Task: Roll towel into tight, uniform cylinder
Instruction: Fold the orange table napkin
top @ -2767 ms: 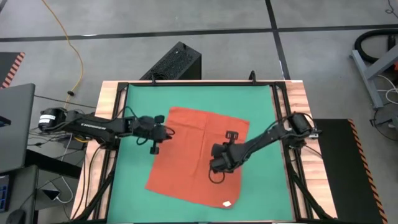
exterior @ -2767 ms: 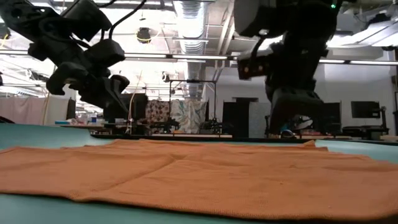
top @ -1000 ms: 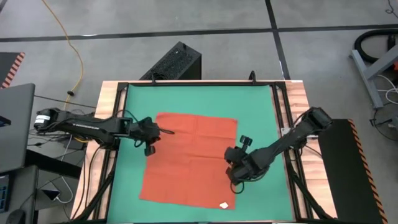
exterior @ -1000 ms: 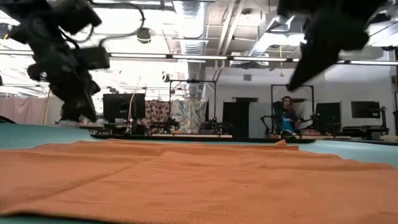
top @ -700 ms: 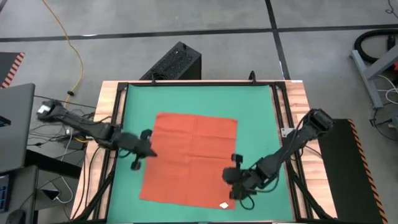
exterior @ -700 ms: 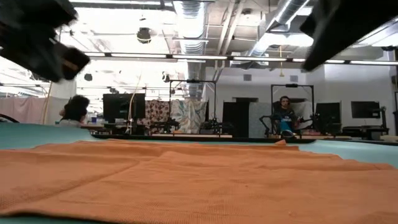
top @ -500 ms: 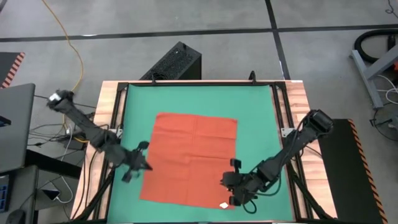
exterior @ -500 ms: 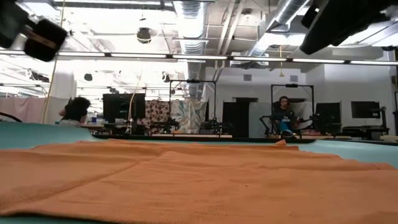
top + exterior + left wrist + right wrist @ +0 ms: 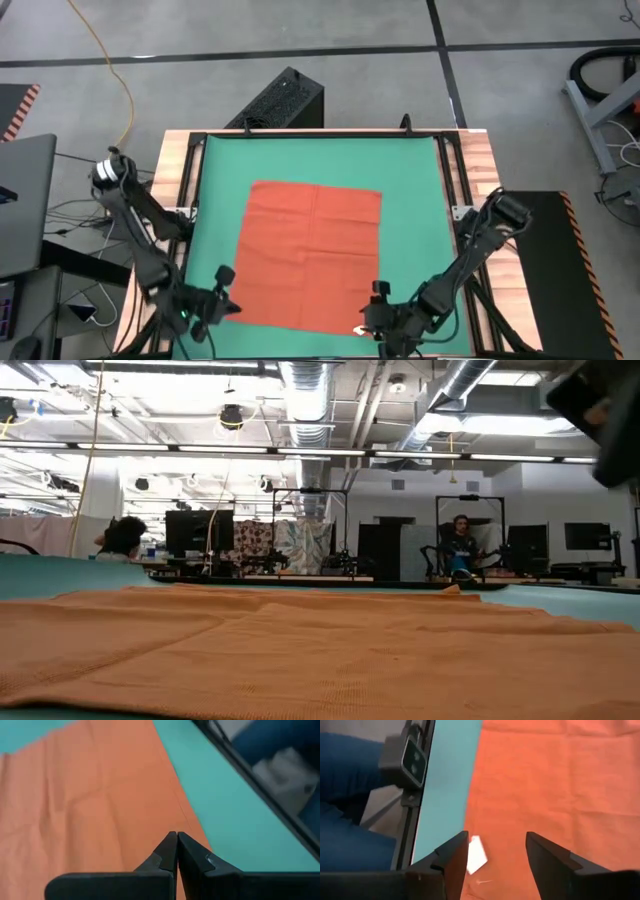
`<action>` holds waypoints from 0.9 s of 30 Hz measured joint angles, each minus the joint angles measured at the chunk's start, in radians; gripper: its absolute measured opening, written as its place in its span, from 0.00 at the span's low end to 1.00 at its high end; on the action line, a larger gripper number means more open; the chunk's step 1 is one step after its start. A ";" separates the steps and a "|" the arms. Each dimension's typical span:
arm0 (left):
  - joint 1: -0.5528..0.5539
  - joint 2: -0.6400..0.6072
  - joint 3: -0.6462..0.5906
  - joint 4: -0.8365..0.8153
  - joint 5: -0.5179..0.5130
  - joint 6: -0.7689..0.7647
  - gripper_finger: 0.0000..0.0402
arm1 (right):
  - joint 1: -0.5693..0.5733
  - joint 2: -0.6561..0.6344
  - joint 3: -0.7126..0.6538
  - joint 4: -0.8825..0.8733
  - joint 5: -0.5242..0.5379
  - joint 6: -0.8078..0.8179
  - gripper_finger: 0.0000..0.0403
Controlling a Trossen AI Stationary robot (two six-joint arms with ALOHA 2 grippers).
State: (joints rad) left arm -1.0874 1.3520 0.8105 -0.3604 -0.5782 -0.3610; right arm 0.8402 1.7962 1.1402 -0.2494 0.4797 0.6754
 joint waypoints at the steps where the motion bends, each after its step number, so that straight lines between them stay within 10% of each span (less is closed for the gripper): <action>1: 0.000 0.037 0.037 -0.040 0.016 -0.014 0.01 | 0.006 0.016 0.008 -0.002 0.000 0.000 0.55; 9: 0.000 0.270 0.235 -0.183 0.172 -0.091 0.13 | 0.039 0.107 0.094 -0.005 0.019 -0.012 0.55; 27: -0.119 0.364 0.232 -0.271 0.044 -0.393 0.26 | 0.083 0.246 0.113 -0.004 0.041 0.001 0.55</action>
State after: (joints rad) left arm -1.2065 1.7156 1.0429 -0.6310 -0.5346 -0.7544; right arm 0.9232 2.0426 1.2530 -0.2530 0.5203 0.6766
